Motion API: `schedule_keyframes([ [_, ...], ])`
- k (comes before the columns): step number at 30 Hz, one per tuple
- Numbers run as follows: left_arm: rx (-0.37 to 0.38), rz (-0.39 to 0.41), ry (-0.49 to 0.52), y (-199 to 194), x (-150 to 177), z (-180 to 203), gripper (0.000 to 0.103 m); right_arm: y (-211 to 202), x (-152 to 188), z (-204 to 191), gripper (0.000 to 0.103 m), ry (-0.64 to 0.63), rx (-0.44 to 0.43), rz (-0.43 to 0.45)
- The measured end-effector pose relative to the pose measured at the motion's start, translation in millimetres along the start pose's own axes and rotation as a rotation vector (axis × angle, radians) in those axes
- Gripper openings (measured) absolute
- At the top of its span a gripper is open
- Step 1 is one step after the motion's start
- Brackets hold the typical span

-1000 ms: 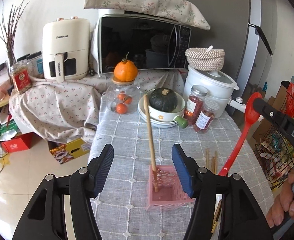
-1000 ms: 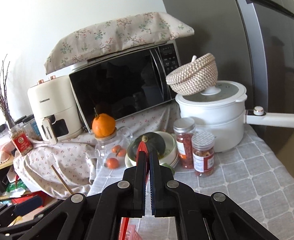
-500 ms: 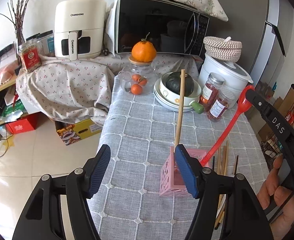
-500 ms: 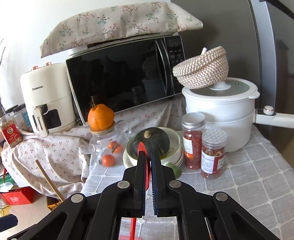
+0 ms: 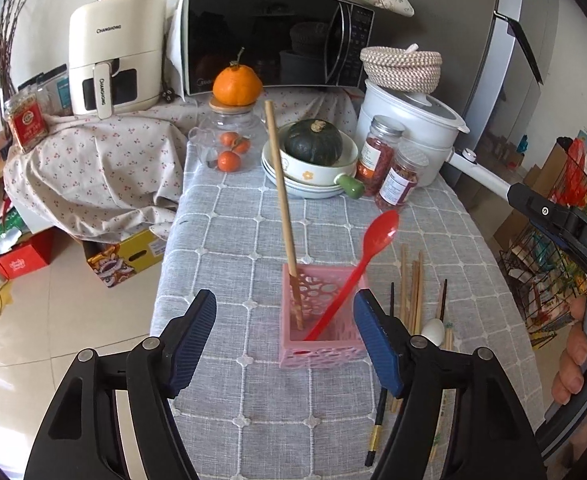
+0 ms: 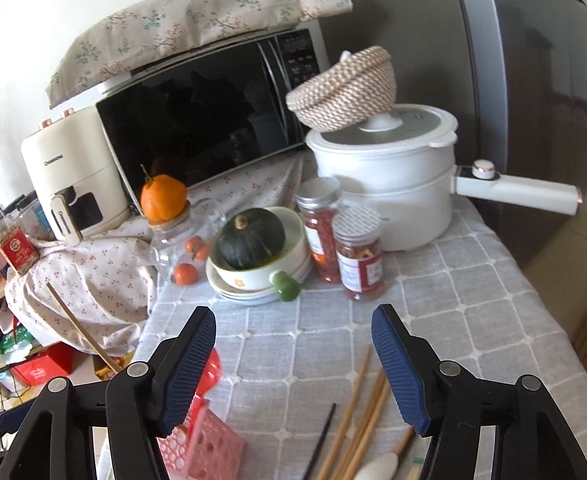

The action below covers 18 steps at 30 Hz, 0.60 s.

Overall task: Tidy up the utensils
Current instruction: 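Close the left gripper on another wooden chopstick in the pile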

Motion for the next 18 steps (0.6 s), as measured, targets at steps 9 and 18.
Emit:
schedule_keyframes([
  [9, 0.065, -0.108, 0.135, 6.2, 40.1, 50.6, 0.074, 7.5, 62.1, 49.7, 0.08, 0.035, 0.017, -0.207],
  [18, 0.147, -0.263, 0.207, 20.0, 74.6, 103.9, 0.073, 17.3, 113.0, 90.5, 0.081, 0.1, -0.028, -0.451],
])
Point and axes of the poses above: each gripper's, at about its wrist camera, not at the fingertips, and y roughly the way its jaws point, z to its right, x to its underside, the point moved 9 cm from there along y, roughly the way its jaws point, and after that the axes turned 15 degrees about -y, right-handed, at the moved point
